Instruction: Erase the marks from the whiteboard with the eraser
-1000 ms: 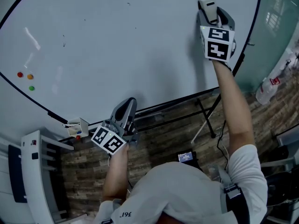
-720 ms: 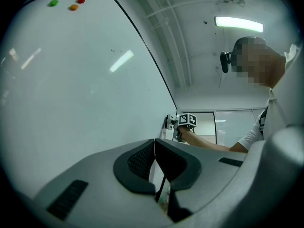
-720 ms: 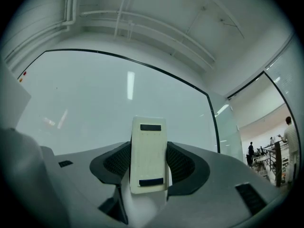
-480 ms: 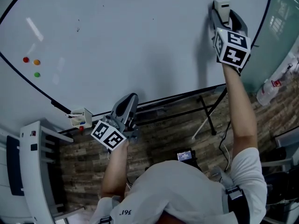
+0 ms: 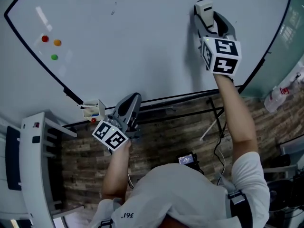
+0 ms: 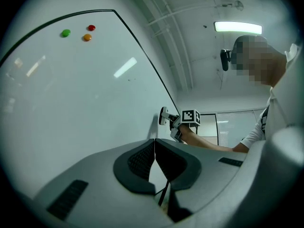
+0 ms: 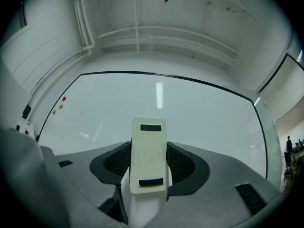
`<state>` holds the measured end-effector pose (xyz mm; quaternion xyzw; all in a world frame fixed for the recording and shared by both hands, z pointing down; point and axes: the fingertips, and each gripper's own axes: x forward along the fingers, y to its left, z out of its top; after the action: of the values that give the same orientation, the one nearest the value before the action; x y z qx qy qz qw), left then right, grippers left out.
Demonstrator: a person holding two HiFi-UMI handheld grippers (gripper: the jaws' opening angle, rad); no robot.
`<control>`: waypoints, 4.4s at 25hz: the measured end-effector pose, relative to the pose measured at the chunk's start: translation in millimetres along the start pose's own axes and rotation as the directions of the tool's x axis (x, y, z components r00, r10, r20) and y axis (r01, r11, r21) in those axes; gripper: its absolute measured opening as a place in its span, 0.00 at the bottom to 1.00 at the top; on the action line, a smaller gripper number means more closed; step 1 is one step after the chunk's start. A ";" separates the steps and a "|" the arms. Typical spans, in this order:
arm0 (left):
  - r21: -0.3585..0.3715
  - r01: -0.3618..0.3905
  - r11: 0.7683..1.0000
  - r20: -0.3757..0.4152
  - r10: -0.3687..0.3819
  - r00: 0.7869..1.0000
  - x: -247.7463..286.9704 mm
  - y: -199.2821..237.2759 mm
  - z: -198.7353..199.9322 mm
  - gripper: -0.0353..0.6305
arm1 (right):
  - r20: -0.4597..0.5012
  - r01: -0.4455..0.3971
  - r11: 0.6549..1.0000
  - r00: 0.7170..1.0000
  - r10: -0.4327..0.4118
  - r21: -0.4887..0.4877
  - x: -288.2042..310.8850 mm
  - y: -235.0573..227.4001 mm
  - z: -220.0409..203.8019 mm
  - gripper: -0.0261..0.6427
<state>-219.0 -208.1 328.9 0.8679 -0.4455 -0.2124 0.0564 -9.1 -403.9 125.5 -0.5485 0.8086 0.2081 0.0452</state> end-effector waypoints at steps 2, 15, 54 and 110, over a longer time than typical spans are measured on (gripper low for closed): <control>0.002 -0.007 1.000 0.003 0.007 1.000 -14.9 8.4 6.6 0.06 | -0.003 -0.018 1.000 1.000 0.018 -0.006 3.8 30.8 4.5 0.42; 0.029 -0.052 0.998 0.039 0.051 0.998 -65.2 34.0 37.2 0.06 | 0.020 -0.134 0.988 0.991 0.136 -0.073 30.6 169.1 52.1 0.42; 0.024 -0.103 0.994 0.066 0.101 0.993 -91.7 60.6 47.0 0.06 | 0.061 -0.019 0.744 0.995 0.081 -0.668 75.5 290.1 88.2 0.41; -0.003 0.048 0.999 -0.040 -0.048 0.998 43.6 -18.7 -16.5 0.06 | -0.018 0.150 0.820 0.981 -0.192 -0.553 55.0 -7.7 36.8 0.41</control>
<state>-175.8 -233.2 324.6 0.8824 -0.4230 -0.1967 0.0611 -29.6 -439.9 73.3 -0.6160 0.6635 0.4060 -0.1248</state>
